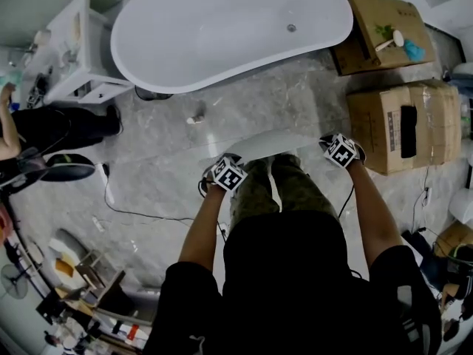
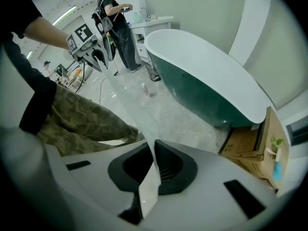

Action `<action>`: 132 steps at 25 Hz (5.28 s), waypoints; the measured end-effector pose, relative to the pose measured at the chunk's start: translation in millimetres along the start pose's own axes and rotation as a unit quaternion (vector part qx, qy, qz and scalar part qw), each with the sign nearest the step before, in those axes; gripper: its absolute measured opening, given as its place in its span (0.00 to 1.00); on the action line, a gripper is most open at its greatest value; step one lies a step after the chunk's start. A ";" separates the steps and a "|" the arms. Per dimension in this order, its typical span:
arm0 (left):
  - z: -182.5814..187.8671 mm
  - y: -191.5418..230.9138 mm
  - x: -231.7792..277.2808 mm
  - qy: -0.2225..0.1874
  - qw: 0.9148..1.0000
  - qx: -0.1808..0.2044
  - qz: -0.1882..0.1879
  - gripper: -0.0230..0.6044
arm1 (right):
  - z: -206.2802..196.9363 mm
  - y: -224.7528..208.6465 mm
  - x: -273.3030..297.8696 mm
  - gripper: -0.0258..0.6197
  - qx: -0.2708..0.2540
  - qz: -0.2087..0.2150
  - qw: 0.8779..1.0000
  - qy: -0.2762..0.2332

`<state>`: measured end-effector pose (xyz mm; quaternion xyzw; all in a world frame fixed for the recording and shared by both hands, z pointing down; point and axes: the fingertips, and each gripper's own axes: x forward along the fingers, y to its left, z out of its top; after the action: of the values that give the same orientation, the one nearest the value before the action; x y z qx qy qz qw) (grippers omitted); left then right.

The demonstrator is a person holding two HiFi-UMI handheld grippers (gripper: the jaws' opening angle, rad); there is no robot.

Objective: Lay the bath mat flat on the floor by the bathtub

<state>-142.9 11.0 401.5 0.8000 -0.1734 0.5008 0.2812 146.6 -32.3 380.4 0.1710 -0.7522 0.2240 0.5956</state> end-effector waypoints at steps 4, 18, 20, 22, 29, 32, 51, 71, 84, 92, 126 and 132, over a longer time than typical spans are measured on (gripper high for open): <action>-7.8 8.9 12.9 0.005 1.000 -0.015 0.000 0.08 | -4.9 3.5 18.8 0.09 -0.003 -0.006 1.000 0.010; -46.5 10.5 150.0 0.044 0.997 -0.001 0.057 0.08 | -57.2 -34.5 149.3 0.09 -0.052 -0.010 0.999 0.012; -51.7 9.3 178.4 0.041 0.997 -0.009 0.062 0.08 | -74.1 -38.4 173.1 0.09 -0.055 -0.008 0.998 0.011; -57.3 11.3 205.0 0.043 0.997 0.001 0.072 0.08 | -90.2 -40.1 198.2 0.09 -0.051 -0.003 0.999 0.013; -78.7 19.9 289.7 0.077 0.991 0.081 0.069 0.08 | -131.8 -46.4 272.7 0.09 -0.078 0.005 0.997 0.022; -85.1 25.8 321.6 0.083 0.991 0.078 0.066 0.08 | -141.8 -56.1 302.0 0.09 -0.081 0.001 0.996 0.023; -123.3 68.3 434.4 0.094 0.978 0.142 0.117 0.08 | -156.4 -88.7 427.0 0.09 -0.063 -0.061 0.996 -0.004; -110.7 216.7 548.9 0.047 0.971 0.172 0.159 0.08 | -53.2 -235.9 558.1 0.09 -0.088 -0.252 0.956 -0.119; -138.0 295.7 605.5 0.021 0.948 0.218 0.231 0.08 | -15.0 -270.6 633.9 0.09 -0.134 -0.273 0.939 -0.160; -128.2 342.3 599.0 0.026 0.926 0.261 0.272 0.08 | 24.3 -291.6 642.1 0.09 -0.116 -0.281 0.939 -0.161; -86.5 478.0 650.4 -0.002 0.932 0.202 0.300 0.16 | 17.3 -346.6 702.4 0.09 -0.030 -0.263 0.961 -0.074; -105.8 483.2 651.8 -0.014 0.938 0.163 0.307 0.30 | 14.5 -344.1 709.1 0.15 -0.049 -0.262 0.961 -0.070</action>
<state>-201.9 -298.1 1156.8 0.7498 -0.3303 0.5729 -0.0228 150.5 -322.8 1113.3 0.3479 -0.7311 0.0102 0.5868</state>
